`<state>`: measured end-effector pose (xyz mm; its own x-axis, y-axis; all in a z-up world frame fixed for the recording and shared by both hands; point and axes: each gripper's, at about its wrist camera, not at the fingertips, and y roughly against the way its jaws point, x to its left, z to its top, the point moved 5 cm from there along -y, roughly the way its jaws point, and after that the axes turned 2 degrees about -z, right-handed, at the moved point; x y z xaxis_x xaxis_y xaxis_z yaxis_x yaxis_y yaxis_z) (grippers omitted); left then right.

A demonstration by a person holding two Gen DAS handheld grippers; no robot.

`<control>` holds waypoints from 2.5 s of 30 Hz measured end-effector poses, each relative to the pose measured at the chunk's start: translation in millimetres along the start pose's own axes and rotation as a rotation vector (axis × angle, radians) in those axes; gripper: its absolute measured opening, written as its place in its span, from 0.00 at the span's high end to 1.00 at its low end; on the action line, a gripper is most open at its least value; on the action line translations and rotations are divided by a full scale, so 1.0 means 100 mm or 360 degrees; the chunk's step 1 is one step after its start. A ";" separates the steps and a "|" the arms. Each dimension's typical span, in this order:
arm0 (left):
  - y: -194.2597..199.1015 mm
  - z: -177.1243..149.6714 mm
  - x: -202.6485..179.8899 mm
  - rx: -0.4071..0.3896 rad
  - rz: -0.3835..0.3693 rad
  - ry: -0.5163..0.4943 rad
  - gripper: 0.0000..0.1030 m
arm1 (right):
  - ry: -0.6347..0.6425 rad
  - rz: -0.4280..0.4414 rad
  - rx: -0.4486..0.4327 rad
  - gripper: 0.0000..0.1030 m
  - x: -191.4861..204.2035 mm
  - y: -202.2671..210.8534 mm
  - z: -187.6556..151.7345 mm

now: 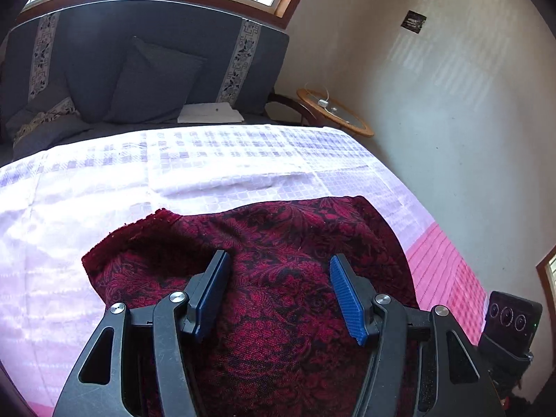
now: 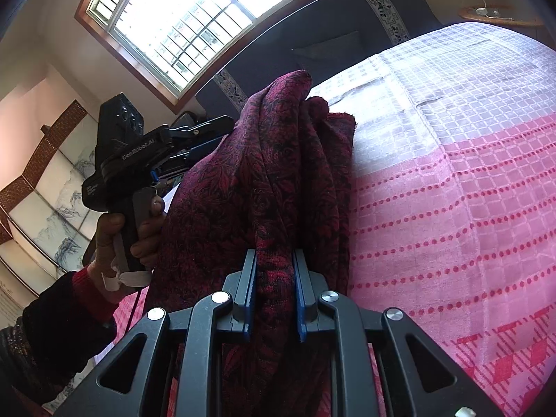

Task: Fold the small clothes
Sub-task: 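Lower the held red sweater bundle onto the bed with the right tool, then open the right tool and release the sweater bundle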

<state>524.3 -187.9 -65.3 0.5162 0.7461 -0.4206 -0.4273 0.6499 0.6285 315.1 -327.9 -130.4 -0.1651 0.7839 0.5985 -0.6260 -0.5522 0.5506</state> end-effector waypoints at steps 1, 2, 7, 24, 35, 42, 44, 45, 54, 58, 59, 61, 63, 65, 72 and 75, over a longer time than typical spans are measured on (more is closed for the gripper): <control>-0.01 -0.01 -0.03 -0.0019 0.0025 -0.0031 0.41 | 0.0001 0.0001 -0.0001 0.85 0.00 0.00 0.00; 0.00 -0.03 -0.06 -0.0036 0.0052 -0.0072 0.41 | 0.0000 0.0000 -0.0001 0.85 0.00 0.01 0.00; 0.05 -0.09 -0.08 -0.0116 0.0062 -0.0097 0.41 | -0.0035 0.0042 -0.0001 0.79 -0.02 0.03 0.04; 0.21 -0.13 -0.01 -0.0192 -0.0012 -0.0074 0.41 | 0.0096 -0.0075 0.0000 0.87 -0.02 -0.44 1.20; 0.33 -0.14 0.06 -0.0249 -0.0053 0.0034 0.41 | -0.0058 -0.0129 0.0003 0.91 -0.46 -0.51 0.94; 0.72 -0.22 -0.05 -0.0287 -0.0050 0.0109 0.41 | -0.0045 -0.0106 -0.0047 0.82 -0.38 -0.37 1.00; 0.87 -0.31 -0.06 -0.0294 -0.0014 0.0098 0.41 | -0.0032 -0.0085 -0.0123 0.82 -0.31 -0.19 1.03; 0.96 -0.38 -0.08 -0.0297 0.0013 0.0079 0.41 | -0.0009 -0.0099 -0.0164 0.82 -0.26 -0.09 1.04; 1.25 -1.16 -0.25 -0.0258 0.0121 0.0044 0.41 | 0.0415 -0.0128 -0.0146 0.82 0.55 0.19 0.52; 1.13 -1.44 -0.24 -0.0171 0.0178 0.0059 0.41 | 0.0348 -0.0286 0.0022 0.91 0.25 -0.10 0.22; 1.10 -1.51 -0.24 -0.0150 0.0204 0.0034 0.41 | 0.0323 -0.0280 0.0019 0.95 0.18 -0.11 0.19; 1.06 -1.58 -0.28 -0.0120 0.0262 -0.0035 0.41 | 0.0289 -0.0266 0.0009 1.00 0.10 -0.11 0.19; 1.15 -1.56 -0.34 -0.0136 0.0264 -0.0043 0.41 | 0.0241 -0.0250 0.0032 1.00 0.08 -0.09 0.22; 1.30 -1.57 -0.40 -0.0187 0.0221 -0.0042 0.41 | 0.0222 -0.0240 -0.0017 0.95 0.14 0.08 0.24; 1.35 -1.87 -0.43 -0.0092 0.0261 0.0014 0.41 | 0.0486 -0.0253 -0.0084 0.88 0.56 0.52 -0.28; 1.32 -1.95 -0.44 -0.0095 0.0306 -0.0005 0.41 | 0.0597 -0.0481 0.0033 0.94 0.45 0.37 -0.56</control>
<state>300.5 -106.9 -91.5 0.4230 0.8569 -0.2946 -0.5616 0.5031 0.6569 242.0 -297.2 -115.9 -0.2442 0.9564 0.1604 -0.6735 -0.2863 0.6815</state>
